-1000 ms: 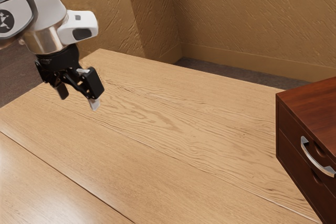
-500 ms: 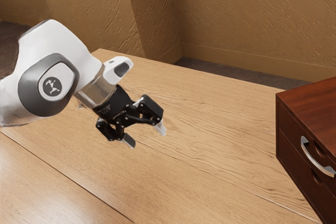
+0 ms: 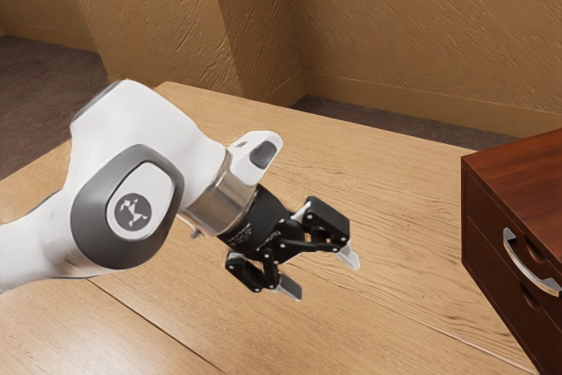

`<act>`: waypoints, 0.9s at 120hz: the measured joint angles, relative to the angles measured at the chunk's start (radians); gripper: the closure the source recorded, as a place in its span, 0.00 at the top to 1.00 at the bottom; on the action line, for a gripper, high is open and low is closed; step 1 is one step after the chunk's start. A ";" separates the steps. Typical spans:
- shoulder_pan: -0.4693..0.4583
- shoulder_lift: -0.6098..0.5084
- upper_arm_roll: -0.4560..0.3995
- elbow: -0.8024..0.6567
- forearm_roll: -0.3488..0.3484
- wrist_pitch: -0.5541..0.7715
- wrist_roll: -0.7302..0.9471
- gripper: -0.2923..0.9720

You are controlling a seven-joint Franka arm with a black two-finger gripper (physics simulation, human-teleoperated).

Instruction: Pull the drawer handle with one arm to open the drawer

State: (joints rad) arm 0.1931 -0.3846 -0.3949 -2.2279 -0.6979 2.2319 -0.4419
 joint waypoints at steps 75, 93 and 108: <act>0.356 0.134 -0.442 0.176 0.001 0.053 -0.054 0.77; 0.746 0.110 -0.820 0.246 -0.034 0.023 -0.063 0.77; 0.776 0.115 -0.866 0.278 -0.050 0.031 -0.068 0.77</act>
State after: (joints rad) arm 0.9687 -0.2691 -1.2611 -1.9501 -0.7479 2.2630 -0.5104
